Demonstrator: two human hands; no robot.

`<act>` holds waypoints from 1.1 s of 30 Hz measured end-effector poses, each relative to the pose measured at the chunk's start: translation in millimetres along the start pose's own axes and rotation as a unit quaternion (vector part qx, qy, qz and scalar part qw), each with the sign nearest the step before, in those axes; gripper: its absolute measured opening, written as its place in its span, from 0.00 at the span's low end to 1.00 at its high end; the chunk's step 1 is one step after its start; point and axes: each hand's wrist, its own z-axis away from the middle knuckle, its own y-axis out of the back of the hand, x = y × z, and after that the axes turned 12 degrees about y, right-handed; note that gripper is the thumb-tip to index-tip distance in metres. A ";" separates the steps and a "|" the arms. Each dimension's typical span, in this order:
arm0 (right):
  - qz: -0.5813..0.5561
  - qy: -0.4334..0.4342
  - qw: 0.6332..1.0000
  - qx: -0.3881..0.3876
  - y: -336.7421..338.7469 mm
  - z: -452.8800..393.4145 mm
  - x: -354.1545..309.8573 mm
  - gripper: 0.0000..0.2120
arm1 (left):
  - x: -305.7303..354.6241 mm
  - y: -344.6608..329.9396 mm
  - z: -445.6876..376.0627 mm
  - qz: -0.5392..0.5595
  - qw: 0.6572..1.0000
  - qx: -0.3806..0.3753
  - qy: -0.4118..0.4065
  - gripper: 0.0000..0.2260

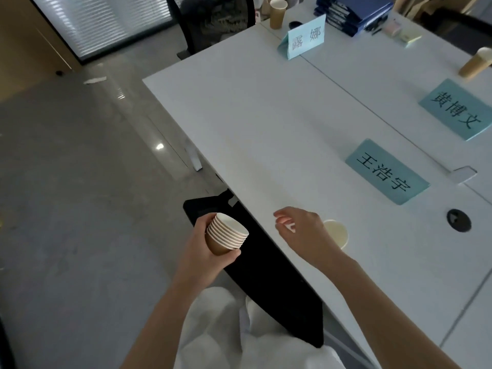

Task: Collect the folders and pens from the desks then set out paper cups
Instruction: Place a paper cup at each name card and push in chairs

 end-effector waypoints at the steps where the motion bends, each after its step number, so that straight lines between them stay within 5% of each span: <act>1: -0.025 0.008 1.000 -0.005 -10.0 -8.7 -14.8 0.10 | -2.7 10.4 -7.4 -0.002 1.000 -0.001 -0.005 0.33; 9: -0.136 0.043 0.988 -0.054 -96.2 -66.3 -126.9 0.10 | -29.7 119.6 -56.6 -0.039 0.998 -0.029 -0.035 0.33; 16: -0.069 0.062 0.989 -0.117 -177.2 -129.7 -214.7 0.15 | -52.6 230.5 -106.6 -0.077 0.996 0.011 -0.050 0.34; 22: -0.043 0.065 0.987 -0.142 -209.1 -191.1 -252.6 0.13 | -56.9 286.6 -153.6 -0.088 0.995 -0.008 -0.055 0.41; 33: -0.119 0.046 0.984 -0.122 -226.6 -374.5 -285.1 0.08 | -22.7 363.6 -309.7 -0.049 0.998 0.001 -0.029 0.39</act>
